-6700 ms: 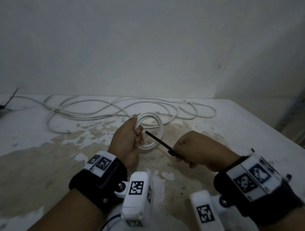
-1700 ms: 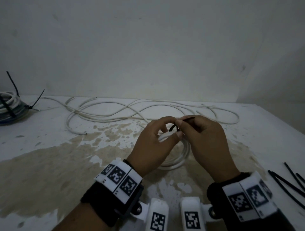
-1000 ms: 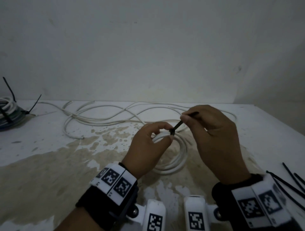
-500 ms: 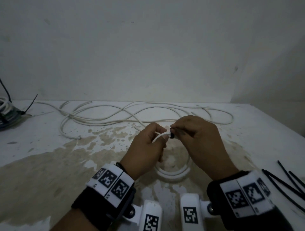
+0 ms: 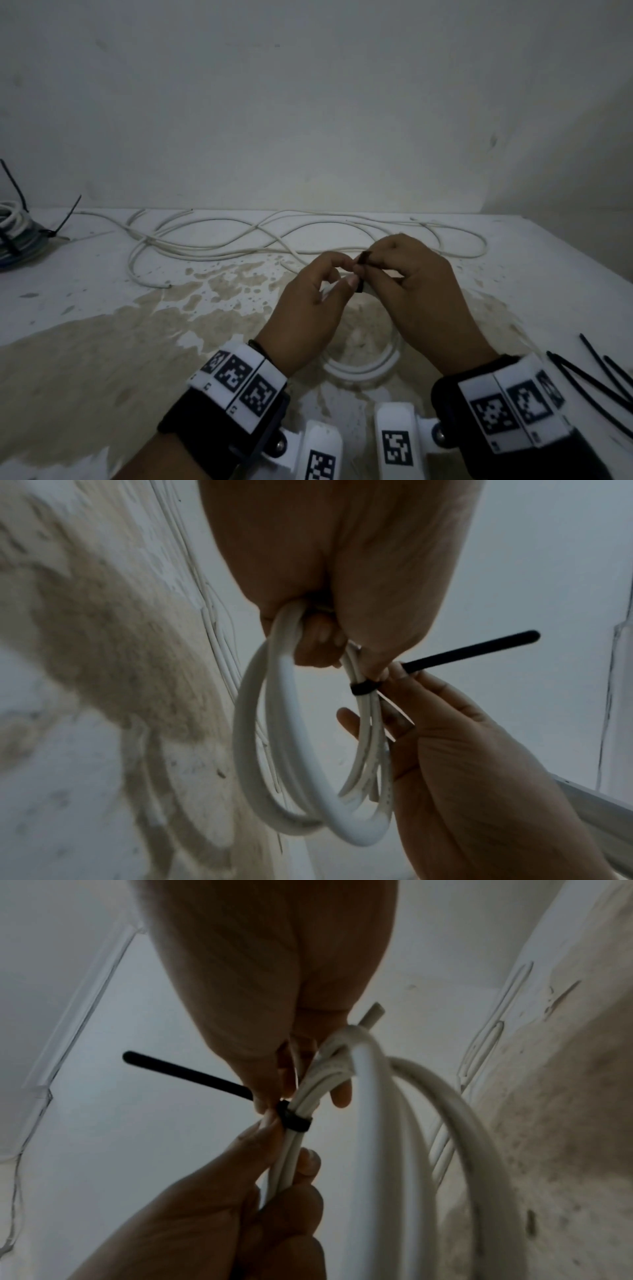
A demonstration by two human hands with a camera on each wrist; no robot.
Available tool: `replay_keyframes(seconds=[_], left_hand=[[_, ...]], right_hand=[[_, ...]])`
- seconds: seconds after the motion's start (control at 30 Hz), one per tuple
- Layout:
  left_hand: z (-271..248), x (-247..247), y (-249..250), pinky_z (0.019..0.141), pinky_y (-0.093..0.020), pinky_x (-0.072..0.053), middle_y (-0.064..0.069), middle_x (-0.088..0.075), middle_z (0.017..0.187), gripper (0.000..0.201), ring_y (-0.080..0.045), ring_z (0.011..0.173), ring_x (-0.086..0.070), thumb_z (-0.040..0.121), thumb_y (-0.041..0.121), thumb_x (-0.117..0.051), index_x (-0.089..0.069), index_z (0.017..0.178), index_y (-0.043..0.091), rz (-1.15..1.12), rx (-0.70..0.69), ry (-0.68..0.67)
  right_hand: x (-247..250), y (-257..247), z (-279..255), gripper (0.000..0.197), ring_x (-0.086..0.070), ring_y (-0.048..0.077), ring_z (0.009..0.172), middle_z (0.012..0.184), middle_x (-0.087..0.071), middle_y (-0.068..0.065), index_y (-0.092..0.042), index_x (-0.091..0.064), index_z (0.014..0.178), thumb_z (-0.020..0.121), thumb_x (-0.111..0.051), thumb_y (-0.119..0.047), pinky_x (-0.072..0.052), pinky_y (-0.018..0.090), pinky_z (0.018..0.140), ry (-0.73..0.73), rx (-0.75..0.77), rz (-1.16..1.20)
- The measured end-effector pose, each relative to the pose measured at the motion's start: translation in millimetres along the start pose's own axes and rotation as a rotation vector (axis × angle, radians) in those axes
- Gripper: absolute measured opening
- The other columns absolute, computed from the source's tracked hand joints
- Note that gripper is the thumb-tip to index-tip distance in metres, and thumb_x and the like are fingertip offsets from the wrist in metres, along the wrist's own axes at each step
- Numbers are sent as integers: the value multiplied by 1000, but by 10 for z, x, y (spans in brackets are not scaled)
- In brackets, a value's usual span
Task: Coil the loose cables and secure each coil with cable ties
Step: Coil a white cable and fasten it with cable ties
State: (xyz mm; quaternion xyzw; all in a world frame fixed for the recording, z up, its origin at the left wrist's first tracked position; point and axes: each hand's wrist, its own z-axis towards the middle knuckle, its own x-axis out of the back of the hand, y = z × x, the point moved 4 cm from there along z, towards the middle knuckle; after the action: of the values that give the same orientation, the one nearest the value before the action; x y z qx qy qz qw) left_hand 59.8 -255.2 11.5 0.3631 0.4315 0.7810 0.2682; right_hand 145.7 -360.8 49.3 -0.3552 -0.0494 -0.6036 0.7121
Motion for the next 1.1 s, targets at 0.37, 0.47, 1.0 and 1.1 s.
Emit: replay_keyframes(seconds=[0.37,0.47,1.0,1.1], left_hand=[[-3,60,22,40,-20,-28,7,-55,67,10,-7,40,-35,95,26,-54,-63,95,21,-141,156,-50],[-11,114,51,40,-19,-22,10,-44,51,12,-9,40,-27,98,15,-47,-58,96,13,-312,290,-72],[-722,1267,153,63,-25,-53,-12,-65,79,15,-16,64,-64,91,6,-57,-69,100,7,-479,315,9],[-897,1644,96,65,-26,-54,-13,-64,84,21,-16,65,-63,88,2,-60,-71,104,8,-510,298,135]], right_hand=[[21,23,14,13,-58,-8,78,80,-64,-15,-31,-64,81,86,-66,-19,-37,2,66,-128,-225,64],[-14,22,-18,17,-64,-5,71,78,-70,-15,-38,-65,78,86,-67,-23,-41,5,62,-260,-333,180],[-608,-698,249,21,-61,13,55,66,-68,5,-20,-72,73,89,-60,-12,-46,31,56,-275,-518,495],[-923,-1000,344,19,-65,13,58,71,-72,3,-22,-72,80,90,-59,-14,-45,20,49,-388,-513,540]])
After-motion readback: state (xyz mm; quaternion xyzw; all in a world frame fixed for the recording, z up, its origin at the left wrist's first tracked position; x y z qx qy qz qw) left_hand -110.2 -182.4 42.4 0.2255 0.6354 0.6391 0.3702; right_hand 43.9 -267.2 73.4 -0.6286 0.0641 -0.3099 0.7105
